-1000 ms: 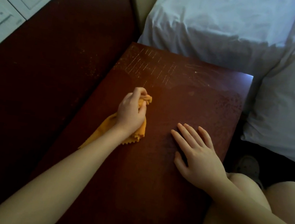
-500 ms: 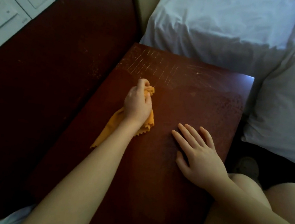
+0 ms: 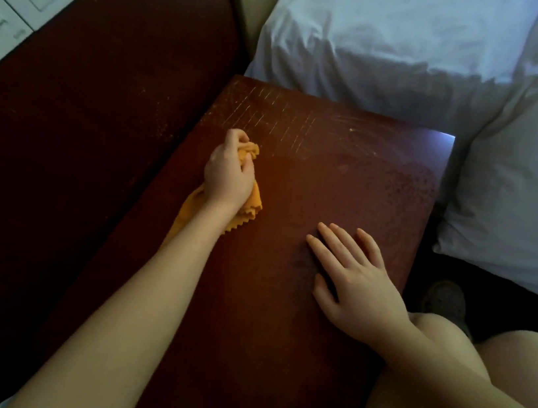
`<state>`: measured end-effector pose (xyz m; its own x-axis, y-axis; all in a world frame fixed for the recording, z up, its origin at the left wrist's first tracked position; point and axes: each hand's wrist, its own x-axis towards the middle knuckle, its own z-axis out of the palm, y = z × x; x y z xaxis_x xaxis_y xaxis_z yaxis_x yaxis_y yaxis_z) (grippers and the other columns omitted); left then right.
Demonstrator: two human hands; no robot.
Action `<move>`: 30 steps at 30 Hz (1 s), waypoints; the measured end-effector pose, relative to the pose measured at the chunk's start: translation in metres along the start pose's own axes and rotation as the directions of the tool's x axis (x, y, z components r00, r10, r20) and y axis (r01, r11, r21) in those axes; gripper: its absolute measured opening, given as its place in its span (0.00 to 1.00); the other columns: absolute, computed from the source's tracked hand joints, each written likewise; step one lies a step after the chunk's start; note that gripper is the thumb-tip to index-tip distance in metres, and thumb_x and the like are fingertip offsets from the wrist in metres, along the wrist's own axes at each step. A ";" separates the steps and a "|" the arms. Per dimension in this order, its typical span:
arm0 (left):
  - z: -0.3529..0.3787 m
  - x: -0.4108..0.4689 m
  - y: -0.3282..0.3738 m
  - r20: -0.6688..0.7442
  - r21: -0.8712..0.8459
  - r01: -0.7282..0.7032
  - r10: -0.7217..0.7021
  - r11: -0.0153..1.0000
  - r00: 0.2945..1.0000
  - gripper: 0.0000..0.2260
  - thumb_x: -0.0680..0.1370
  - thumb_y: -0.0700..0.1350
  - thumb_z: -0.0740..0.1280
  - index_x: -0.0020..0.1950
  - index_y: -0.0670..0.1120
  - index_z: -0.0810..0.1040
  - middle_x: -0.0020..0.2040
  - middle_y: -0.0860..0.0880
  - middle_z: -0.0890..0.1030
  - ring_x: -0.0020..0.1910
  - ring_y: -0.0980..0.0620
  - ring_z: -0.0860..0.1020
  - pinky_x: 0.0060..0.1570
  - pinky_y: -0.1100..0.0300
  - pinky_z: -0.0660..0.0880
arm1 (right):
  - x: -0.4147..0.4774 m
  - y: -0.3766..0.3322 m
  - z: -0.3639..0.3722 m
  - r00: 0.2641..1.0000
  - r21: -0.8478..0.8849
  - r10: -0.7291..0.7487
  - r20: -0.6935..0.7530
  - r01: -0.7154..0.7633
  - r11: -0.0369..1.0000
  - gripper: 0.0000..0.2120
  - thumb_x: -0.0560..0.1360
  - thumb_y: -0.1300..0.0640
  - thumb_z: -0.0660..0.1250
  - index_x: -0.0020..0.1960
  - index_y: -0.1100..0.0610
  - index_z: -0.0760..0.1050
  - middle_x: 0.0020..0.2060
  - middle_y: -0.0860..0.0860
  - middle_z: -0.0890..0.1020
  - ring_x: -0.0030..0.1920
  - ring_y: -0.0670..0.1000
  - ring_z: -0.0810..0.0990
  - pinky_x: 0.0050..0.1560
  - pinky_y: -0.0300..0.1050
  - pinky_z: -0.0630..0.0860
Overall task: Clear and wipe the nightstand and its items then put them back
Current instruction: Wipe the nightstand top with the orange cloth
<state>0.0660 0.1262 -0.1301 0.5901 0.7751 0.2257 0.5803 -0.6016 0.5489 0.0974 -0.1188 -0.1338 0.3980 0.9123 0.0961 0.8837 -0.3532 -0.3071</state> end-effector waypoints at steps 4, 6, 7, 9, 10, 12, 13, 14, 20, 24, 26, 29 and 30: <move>-0.018 -0.013 -0.022 0.182 -0.024 -0.212 0.212 0.977 0.960 0.09 0.77 0.40 0.63 0.57 0.46 0.71 0.54 0.49 0.79 0.53 0.51 0.77 0.50 0.60 0.72 | 0.000 0.000 0.000 1.000 -0.002 -0.008 -0.003 0.008 1.000 0.25 0.73 0.50 0.53 0.67 0.57 0.71 0.66 0.56 0.73 0.66 0.57 0.71 0.66 0.61 0.57; -0.023 -0.014 -0.033 0.148 -0.013 -0.197 0.196 0.980 0.969 0.09 0.77 0.40 0.62 0.57 0.46 0.71 0.54 0.48 0.79 0.53 0.51 0.77 0.50 0.60 0.73 | 0.000 0.000 0.000 1.000 -0.001 -0.009 -0.003 0.009 1.000 0.25 0.73 0.50 0.53 0.67 0.57 0.71 0.66 0.56 0.73 0.67 0.57 0.71 0.67 0.60 0.57; -0.023 -0.012 -0.035 0.097 -0.005 -0.154 0.154 0.988 0.983 0.09 0.77 0.39 0.62 0.57 0.46 0.70 0.54 0.48 0.79 0.53 0.51 0.77 0.49 0.63 0.72 | 0.000 0.000 0.000 1.000 0.001 -0.008 -0.003 0.008 1.000 0.25 0.73 0.50 0.53 0.67 0.57 0.71 0.66 0.56 0.73 0.67 0.57 0.71 0.67 0.60 0.57; -0.018 -0.004 -0.031 -0.035 0.026 -0.012 0.013 1.000 0.999 0.10 0.77 0.38 0.62 0.57 0.46 0.70 0.54 0.47 0.79 0.53 0.51 0.77 0.45 0.67 0.69 | 0.000 0.000 0.000 1.000 0.005 -0.006 0.001 0.006 1.000 0.25 0.73 0.50 0.53 0.67 0.57 0.71 0.66 0.56 0.73 0.67 0.57 0.70 0.67 0.60 0.57; -0.014 0.001 -0.026 -0.090 0.034 0.061 -0.057 0.998 0.994 0.10 0.77 0.37 0.62 0.57 0.46 0.70 0.54 0.46 0.78 0.53 0.50 0.77 0.44 0.66 0.68 | 0.000 0.000 0.000 1.000 0.007 -0.006 0.004 0.006 1.000 0.25 0.73 0.50 0.53 0.67 0.57 0.71 0.66 0.56 0.73 0.67 0.57 0.70 0.67 0.60 0.56; -0.005 0.007 -0.013 -0.137 0.027 0.147 -0.141 0.989 0.980 0.11 0.77 0.36 0.61 0.57 0.45 0.70 0.54 0.45 0.78 0.54 0.48 0.76 0.43 0.64 0.70 | 0.000 0.000 0.000 1.000 0.009 -0.004 0.007 0.004 1.000 0.26 0.73 0.50 0.53 0.67 0.57 0.71 0.66 0.56 0.73 0.67 0.57 0.70 0.67 0.59 0.56; -0.002 0.008 -0.008 -0.127 0.019 0.149 -0.145 0.989 0.981 0.11 0.77 0.36 0.61 0.58 0.45 0.70 0.54 0.45 0.77 0.54 0.48 0.76 0.44 0.63 0.72 | 0.000 0.000 0.000 1.000 0.007 -0.002 0.008 0.002 1.000 0.26 0.73 0.50 0.53 0.67 0.57 0.71 0.66 0.56 0.73 0.67 0.57 0.70 0.67 0.59 0.56; 0.001 0.009 -0.003 -0.097 0.012 0.119 -0.117 0.993 0.988 0.11 0.77 0.36 0.61 0.58 0.45 0.70 0.55 0.45 0.77 0.54 0.48 0.76 0.44 0.62 0.72 | 0.000 0.000 0.000 1.000 0.004 -0.002 0.008 0.002 1.000 0.25 0.73 0.50 0.53 0.67 0.57 0.71 0.66 0.56 0.73 0.67 0.57 0.70 0.67 0.59 0.56; -0.009 -0.010 -0.011 0.199 -0.027 -0.229 0.230 0.973 0.953 0.10 0.78 0.40 0.62 0.58 0.45 0.70 0.55 0.49 0.78 0.54 0.52 0.75 0.48 0.62 0.68 | 0.000 -0.002 -0.001 1.000 -0.002 -0.011 -0.008 0.011 1.000 0.25 0.73 0.51 0.53 0.66 0.58 0.73 0.65 0.57 0.74 0.66 0.58 0.72 0.66 0.61 0.57; -0.022 -0.017 -0.033 0.184 -0.027 -0.220 0.221 0.975 0.958 0.10 0.78 0.40 0.62 0.58 0.46 0.70 0.55 0.48 0.78 0.54 0.51 0.76 0.49 0.63 0.70 | 0.000 -0.001 -0.001 1.000 -0.018 -0.015 -0.005 0.015 1.000 0.25 0.73 0.51 0.53 0.66 0.57 0.72 0.65 0.56 0.74 0.66 0.58 0.72 0.66 0.61 0.56; -0.019 -0.012 -0.032 0.049 0.010 -0.113 0.112 0.994 0.992 0.09 0.78 0.39 0.61 0.58 0.45 0.70 0.55 0.47 0.78 0.53 0.52 0.76 0.47 0.64 0.70 | 0.000 -0.001 -0.001 1.000 -0.014 -0.014 -0.007 0.014 1.000 0.25 0.73 0.51 0.53 0.66 0.58 0.72 0.65 0.57 0.74 0.66 0.58 0.72 0.66 0.60 0.56; -0.006 0.003 -0.014 -0.102 0.021 0.092 -0.089 0.996 0.991 0.10 0.78 0.37 0.61 0.58 0.45 0.69 0.55 0.44 0.77 0.52 0.50 0.76 0.44 0.62 0.73 | 0.000 -0.001 -0.001 1.000 -0.017 -0.014 -0.014 0.013 1.000 0.25 0.73 0.51 0.53 0.66 0.58 0.72 0.65 0.57 0.74 0.66 0.58 0.72 0.66 0.61 0.56; -0.001 0.007 -0.006 -0.115 0.007 0.131 -0.130 0.991 0.985 0.10 0.78 0.37 0.60 0.58 0.45 0.69 0.55 0.44 0.77 0.52 0.49 0.77 0.44 0.61 0.75 | 0.000 -0.001 -0.001 1.000 -0.016 -0.013 -0.016 0.013 1.000 0.25 0.73 0.51 0.53 0.66 0.58 0.72 0.65 0.57 0.74 0.66 0.58 0.72 0.66 0.61 0.56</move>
<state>0.0661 0.1357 -0.1305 0.4412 0.8636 0.2440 0.6565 -0.4959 0.5684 0.0965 -0.1183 -0.1323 0.3905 0.9134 0.1150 0.8924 -0.3449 -0.2909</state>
